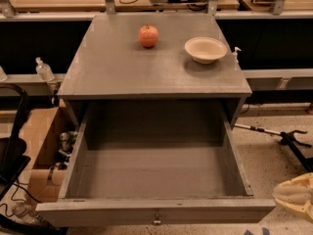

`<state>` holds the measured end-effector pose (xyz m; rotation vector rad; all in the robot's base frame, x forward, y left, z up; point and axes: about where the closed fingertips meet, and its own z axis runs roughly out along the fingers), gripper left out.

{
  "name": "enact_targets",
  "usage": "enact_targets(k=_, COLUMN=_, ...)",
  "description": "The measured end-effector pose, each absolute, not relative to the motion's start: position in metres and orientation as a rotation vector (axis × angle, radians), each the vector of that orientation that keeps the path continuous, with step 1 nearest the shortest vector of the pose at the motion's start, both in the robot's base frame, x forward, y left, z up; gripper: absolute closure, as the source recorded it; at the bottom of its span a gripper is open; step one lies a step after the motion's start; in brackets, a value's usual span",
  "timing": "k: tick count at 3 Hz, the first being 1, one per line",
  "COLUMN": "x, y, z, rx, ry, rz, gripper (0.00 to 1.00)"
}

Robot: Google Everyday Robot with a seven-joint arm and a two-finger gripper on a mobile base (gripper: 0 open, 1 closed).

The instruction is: Close top drawer

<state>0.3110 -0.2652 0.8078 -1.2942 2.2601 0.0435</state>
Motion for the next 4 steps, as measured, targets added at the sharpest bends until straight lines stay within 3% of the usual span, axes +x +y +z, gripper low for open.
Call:
enact_targets(k=2, x=0.308, y=-0.258, z=0.796, rx=-1.304, ry=2.271, rz=0.070, gripper=1.00)
enact_targets(k=4, x=0.260, y=-0.246, z=0.692, rx=-1.138, ry=2.281, rz=0.321, gripper=1.00)
